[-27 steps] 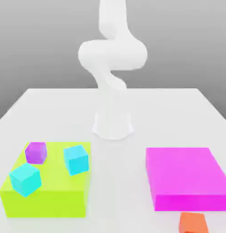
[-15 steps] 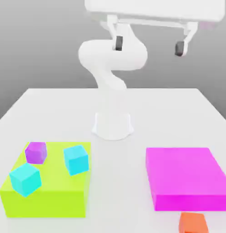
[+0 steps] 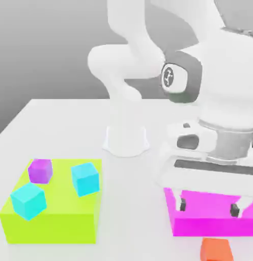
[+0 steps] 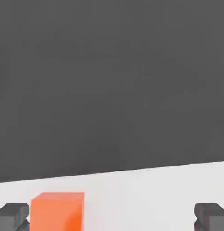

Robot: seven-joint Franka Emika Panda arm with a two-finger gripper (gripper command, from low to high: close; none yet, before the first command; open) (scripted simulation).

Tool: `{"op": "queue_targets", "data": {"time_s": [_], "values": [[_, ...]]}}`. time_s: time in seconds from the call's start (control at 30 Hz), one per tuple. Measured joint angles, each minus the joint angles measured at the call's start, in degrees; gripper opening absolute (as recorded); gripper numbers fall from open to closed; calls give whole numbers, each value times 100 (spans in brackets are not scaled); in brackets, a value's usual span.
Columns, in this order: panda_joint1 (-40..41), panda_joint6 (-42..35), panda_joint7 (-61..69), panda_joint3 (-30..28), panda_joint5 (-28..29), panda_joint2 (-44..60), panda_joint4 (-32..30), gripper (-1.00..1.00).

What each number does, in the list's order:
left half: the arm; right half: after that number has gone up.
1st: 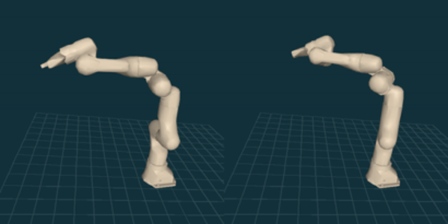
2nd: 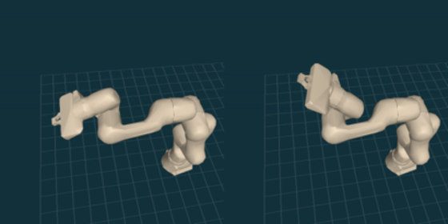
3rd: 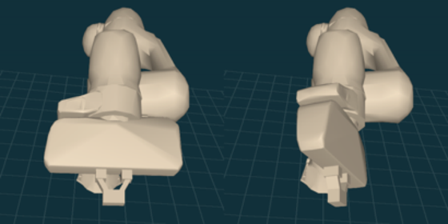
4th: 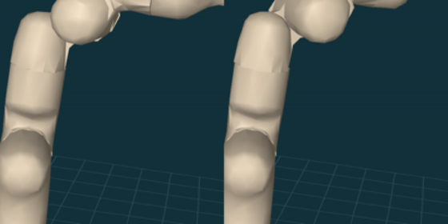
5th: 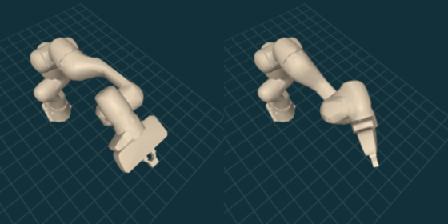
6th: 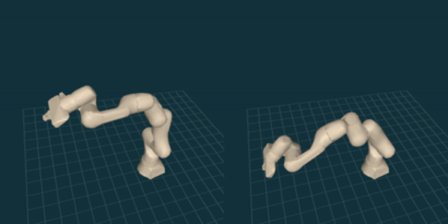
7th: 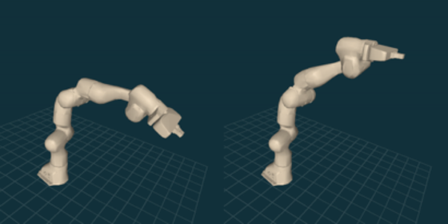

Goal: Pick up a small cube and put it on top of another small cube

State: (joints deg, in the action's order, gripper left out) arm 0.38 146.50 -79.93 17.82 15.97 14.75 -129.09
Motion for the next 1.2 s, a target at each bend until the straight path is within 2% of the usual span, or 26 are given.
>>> {"op": "queue_targets", "data": {"time_s": [0.13,0.23,0.27,0.5,0.63,0.67,0.97,1.1,1.2], "values": [[-167,302,-200,67,-118,724,31,0],[-388,744,-424,-178,133,1346,154,0],[-466,883,-492,-273,223,1533,195,-100],[-477,916,-502,-284,233,1564,202,-100],[-231,374,-224,7,-168,852,37,-100],[-107,229,-238,-80,-243,673,-9,-100],[1128,-707,-535,-1213,-904,-744,-457,-100],[2320,-1210,-656,-1856,-1420,-1583,-673,-100],[3205,-826,-687,-1766,-1590,-1430,-870,-100]]}}
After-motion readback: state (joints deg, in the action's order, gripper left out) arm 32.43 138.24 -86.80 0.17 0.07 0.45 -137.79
